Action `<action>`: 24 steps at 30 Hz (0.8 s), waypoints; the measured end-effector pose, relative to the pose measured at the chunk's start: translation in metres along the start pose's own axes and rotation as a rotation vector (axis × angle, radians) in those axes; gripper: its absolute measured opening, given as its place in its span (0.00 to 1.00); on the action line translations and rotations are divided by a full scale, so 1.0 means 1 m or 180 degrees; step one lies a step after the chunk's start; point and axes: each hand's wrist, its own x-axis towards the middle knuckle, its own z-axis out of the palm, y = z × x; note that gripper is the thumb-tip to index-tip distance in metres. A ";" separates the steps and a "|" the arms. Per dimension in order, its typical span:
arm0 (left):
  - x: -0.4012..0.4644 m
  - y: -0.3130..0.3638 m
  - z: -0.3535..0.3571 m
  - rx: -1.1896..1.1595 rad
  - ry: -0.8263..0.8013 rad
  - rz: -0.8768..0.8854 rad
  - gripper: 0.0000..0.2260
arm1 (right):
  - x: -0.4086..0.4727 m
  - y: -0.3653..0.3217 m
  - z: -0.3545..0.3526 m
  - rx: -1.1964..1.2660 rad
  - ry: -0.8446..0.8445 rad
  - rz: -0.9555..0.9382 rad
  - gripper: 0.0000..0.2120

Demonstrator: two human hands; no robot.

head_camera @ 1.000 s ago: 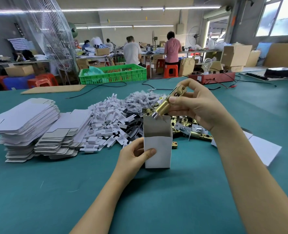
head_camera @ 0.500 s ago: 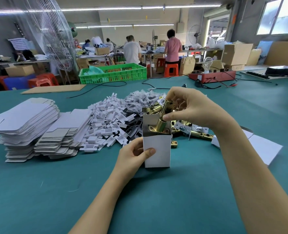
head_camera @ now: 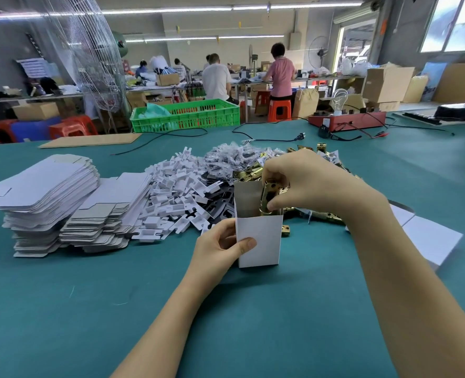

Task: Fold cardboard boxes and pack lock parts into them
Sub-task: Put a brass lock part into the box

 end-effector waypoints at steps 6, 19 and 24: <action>0.000 0.000 0.000 -0.0011 0.0018 -0.0024 0.14 | 0.003 -0.014 0.006 -0.0875 -0.0361 -0.0087 0.11; 0.001 0.000 0.001 0.0068 0.0094 -0.0035 0.14 | 0.004 -0.014 0.014 -0.1228 -0.0533 0.0419 0.07; 0.001 0.001 0.001 0.0083 0.0105 -0.0037 0.13 | 0.002 -0.007 0.004 -0.1041 -0.0489 0.0349 0.08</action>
